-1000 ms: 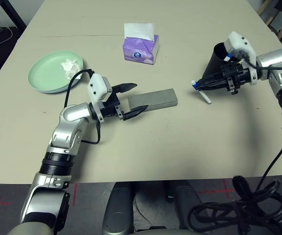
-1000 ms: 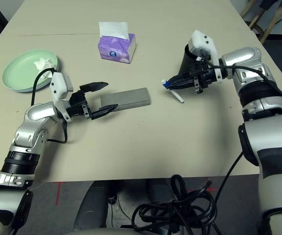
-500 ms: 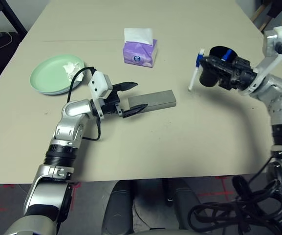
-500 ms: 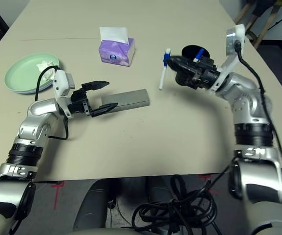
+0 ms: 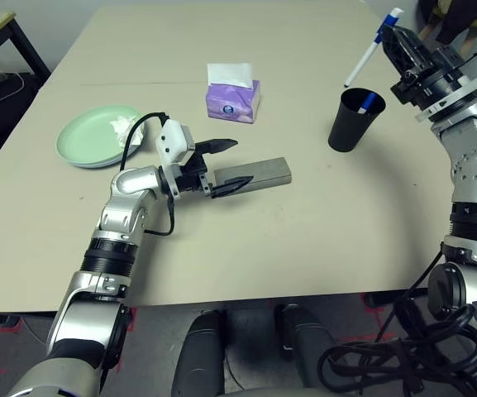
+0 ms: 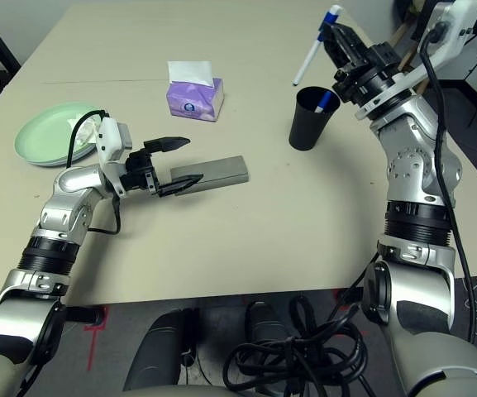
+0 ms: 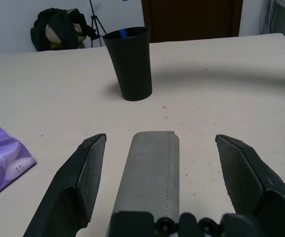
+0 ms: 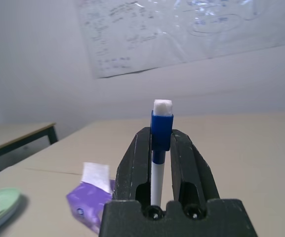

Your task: Organize and tidy the items on the table.

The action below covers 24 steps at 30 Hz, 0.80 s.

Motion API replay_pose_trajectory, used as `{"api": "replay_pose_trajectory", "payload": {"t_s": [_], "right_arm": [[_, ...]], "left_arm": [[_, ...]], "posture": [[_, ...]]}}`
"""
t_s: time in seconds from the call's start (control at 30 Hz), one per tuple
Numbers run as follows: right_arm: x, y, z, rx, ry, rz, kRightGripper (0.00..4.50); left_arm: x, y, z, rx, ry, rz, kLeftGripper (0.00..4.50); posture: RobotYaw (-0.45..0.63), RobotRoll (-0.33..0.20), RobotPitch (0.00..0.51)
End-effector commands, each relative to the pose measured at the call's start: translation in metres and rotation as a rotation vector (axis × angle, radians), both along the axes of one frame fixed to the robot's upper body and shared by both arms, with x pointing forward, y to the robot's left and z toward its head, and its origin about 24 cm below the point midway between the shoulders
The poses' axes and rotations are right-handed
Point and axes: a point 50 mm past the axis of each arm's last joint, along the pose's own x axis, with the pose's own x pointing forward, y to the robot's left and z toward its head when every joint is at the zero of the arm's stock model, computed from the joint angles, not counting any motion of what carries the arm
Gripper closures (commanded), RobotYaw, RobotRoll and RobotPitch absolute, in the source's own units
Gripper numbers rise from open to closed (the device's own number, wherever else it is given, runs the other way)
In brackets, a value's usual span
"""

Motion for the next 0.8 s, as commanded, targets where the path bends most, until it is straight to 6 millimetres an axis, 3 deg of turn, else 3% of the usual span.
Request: {"api": "replay_pose_trajectory", "payload": {"t_s": [0.03,0.3,0.8], "right_arm": [[0.006,-0.001,0.005,-0.014,0.034,-0.107,4.11],[0.011,0.011,-0.001,-0.033,0.105,-0.17,4.11],[0.011,0.015,-0.011,-0.104,0.169,-0.217,4.11]], "left_arm": [[0.001,0.0,-0.001,0.017,0.003,-0.003,0.0],[0.001,0.003,0.0,0.017,-0.001,0.016,0.0],[0.0,0.006,-0.002,0.017,0.003,0.029,0.0]], "posture": [[-0.02,0.0,0.097],[-0.02,0.0,0.096],[-0.02,0.0,0.1]]}}
